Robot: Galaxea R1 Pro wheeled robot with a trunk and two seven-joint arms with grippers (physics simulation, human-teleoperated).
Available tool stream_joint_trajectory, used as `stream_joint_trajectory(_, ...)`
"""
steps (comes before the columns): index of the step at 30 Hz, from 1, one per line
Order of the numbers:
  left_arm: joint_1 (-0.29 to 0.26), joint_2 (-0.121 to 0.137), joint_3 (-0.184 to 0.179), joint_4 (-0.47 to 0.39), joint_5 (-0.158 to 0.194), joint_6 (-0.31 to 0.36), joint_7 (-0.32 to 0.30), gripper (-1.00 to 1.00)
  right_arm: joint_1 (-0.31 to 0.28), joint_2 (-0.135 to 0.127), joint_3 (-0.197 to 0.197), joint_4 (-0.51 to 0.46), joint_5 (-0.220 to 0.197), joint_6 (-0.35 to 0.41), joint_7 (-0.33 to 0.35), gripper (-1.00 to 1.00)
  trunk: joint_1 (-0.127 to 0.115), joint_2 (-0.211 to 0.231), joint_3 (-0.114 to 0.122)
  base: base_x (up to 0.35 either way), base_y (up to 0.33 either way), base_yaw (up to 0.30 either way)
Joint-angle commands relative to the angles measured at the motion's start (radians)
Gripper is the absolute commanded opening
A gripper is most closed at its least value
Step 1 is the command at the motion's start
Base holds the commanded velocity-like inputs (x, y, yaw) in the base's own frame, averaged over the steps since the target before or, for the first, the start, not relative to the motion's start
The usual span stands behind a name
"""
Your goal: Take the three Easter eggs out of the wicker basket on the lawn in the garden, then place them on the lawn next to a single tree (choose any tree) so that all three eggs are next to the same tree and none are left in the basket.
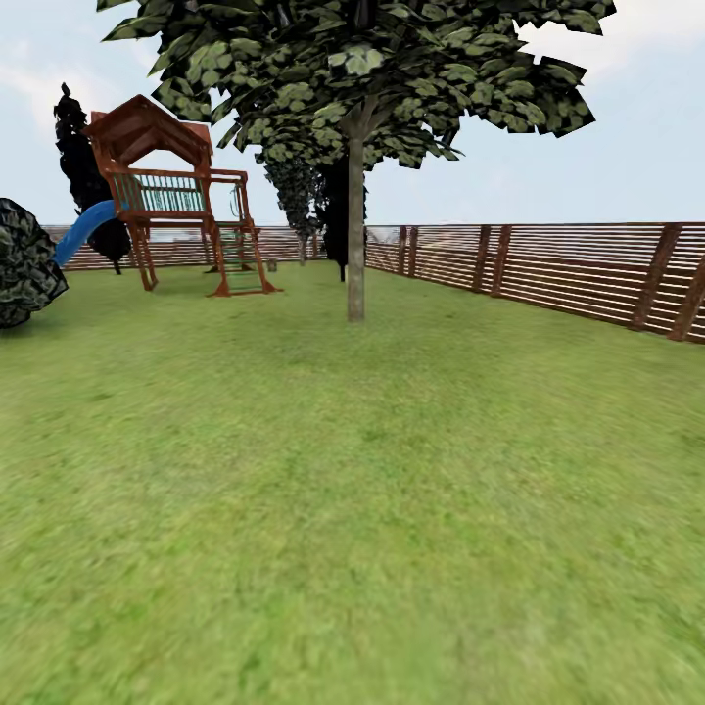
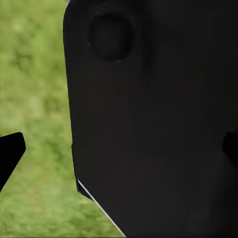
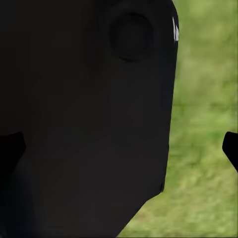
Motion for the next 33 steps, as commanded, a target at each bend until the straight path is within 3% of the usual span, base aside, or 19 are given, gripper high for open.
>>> stream_joint_trajectory(1,0.0,0.0,0.0,0.0,0.0,0.0,0.0,1.0,0.0,0.0,0.0,0.0,0.0,0.0,0.0,1.0,0.0,0.0,0.0,0.0,0.0,0.0)
stream_joint_trajectory(5,-0.003,-0.008,-0.003,-0.002,-0.002,0.002,-0.002,1.0,-0.002,0.002,-0.002,0.002,-0.006,0.005,-0.002,1.0,0.0,0.0,0.0,0.0,0.0,0.0)
stream_joint_trajectory(16,-0.002,-0.015,-0.008,-0.028,-0.006,0.0,-0.003,1.0,-0.002,0.062,-0.005,-0.002,-0.008,-0.039,-0.001,1.0,0.0,0.0,0.0,0.102,0.0,0.039)
stream_joint_trajectory(22,-0.002,-0.014,-0.009,-0.028,-0.007,-0.044,-0.003,1.0,-0.002,0.062,-0.006,-0.002,-0.006,-0.063,-0.002,1.0,0.0,0.0,-0.001,0.124,-0.042,0.26)
stream_joint_trajectory(29,-0.002,-0.013,-0.004,-0.028,-0.006,-0.07,0.001,1.0,-0.002,0.05,-0.004,-0.002,-0.004,-0.065,-0.002,1.0,-0.008,0.014,0.005,0.041,-0.02,0.016)
stream_joint_trajectory(33,-0.004,-0.012,0.001,-0.03,-0.004,-0.071,0.061,1.0,-0.002,0.041,-0.002,-0.002,-0.003,-0.066,-0.002,1.0,-0.023,0.042,0.017,0.0,0.0,0.0)
